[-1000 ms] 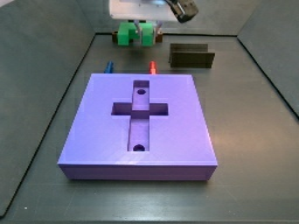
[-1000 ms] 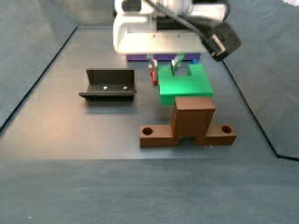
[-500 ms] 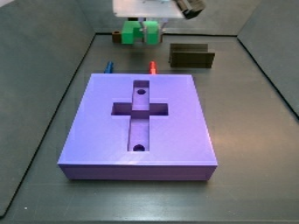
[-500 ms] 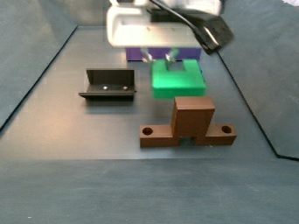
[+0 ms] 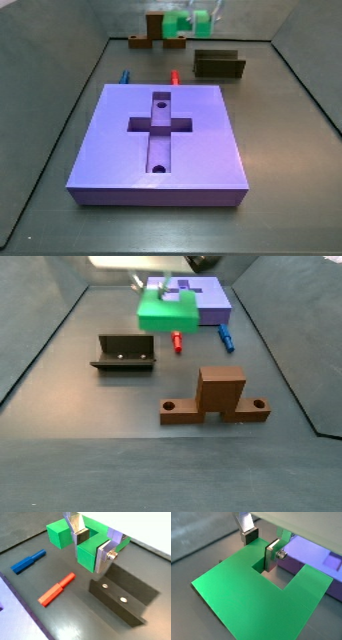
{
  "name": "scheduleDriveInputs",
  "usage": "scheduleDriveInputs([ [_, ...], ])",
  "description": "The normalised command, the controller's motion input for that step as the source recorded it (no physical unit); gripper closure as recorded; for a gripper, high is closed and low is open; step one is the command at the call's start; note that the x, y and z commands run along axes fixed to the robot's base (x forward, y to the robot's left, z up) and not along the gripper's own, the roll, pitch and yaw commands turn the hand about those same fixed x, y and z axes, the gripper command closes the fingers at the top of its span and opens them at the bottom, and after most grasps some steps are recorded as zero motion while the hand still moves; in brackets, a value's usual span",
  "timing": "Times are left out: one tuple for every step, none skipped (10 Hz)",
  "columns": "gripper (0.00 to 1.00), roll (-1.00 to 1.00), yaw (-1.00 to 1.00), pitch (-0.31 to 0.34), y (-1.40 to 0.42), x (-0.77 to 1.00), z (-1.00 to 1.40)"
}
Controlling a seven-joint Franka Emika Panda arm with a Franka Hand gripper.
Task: Pick up the green object. Move up. Place the green object on the fixture. Regrasp the green object. Move to above the board. Insert the green object.
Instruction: Place the green object on the fixture.
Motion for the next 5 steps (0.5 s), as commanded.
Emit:
scheduleDriveInputs([
  [1.0, -0.86, -0.33, 0.0, 0.01, 0.85, 0.21],
  [1.0, -1.0, -0.24, -0.046, 0.0, 0.85, 0.19],
  [1.0, -1.0, -0.23, -0.097, 0.0, 0.81, 0.17],
  [1.0, -1.0, -0.21, -0.091, 0.0, 0.79, 0.13],
  [1.0, -1.0, -0.15, -0.077, 0.0, 0.74, 0.08],
])
